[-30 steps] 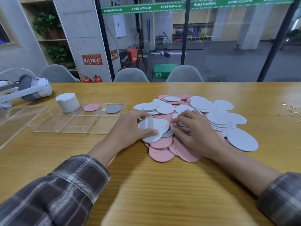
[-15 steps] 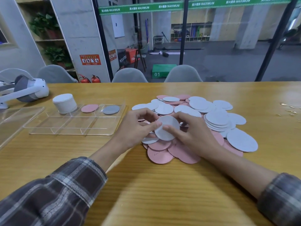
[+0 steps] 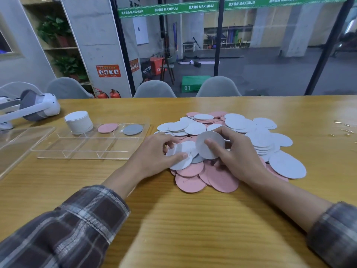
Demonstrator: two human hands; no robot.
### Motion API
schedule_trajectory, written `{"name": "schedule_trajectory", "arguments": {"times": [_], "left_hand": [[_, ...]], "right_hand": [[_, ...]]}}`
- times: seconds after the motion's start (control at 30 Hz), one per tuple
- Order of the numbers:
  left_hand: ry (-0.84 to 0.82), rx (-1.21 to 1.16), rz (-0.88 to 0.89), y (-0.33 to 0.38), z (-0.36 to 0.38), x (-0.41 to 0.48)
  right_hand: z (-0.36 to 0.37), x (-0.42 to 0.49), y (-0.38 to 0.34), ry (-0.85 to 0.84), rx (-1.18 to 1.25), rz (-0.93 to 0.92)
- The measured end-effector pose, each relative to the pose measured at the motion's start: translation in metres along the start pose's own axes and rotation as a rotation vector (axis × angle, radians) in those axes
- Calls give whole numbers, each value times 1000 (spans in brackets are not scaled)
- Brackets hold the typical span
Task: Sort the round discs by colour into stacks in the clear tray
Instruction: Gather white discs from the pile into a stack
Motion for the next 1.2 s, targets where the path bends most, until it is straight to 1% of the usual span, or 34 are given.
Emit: {"name": "schedule_trajectory", "arguments": {"times": [0.17, 0.27, 0.47, 0.6, 0.7, 0.77, 0.9, 1.03, 1.2], "left_hand": [[-12, -32, -44, 1, -1, -1], [-24, -4, -81, 0, 0, -2], [76, -42, -50, 2, -11, -1], [23, -174, -55, 4, -12, 0], [-25, -406, -51, 3, -14, -1], [-63, -516, -36, 5, -13, 0], [-93, -608, -30, 9, -11, 0], [-86, -679, -39, 9, -11, 0], [38, -652, -42, 13, -4, -2]], "right_hand": [[2, -2, 2, 0, -45, 17], [2, -2, 3, -3, -32, 34], [3, -2, 7, -5, 25, 78], [2, -2, 8, 8, 27, 66], [3, -1, 10, 3, 62, 85], [3, 0, 11, -2, 86, 94], [-2, -1, 12, 7, 166, 141], [0, -1, 11, -13, 159, 133], [10, -3, 6, -100, 192, 109]]}}
Point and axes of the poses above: each hand's wrist, its own x-axis towards the middle knuckle, its own z-axis out of the palm, y = z × x, the point moved 6 cm from there along x, towards the middle knuckle, and after that the axes turned 10 degrees about -y, right-handed, at the moved point
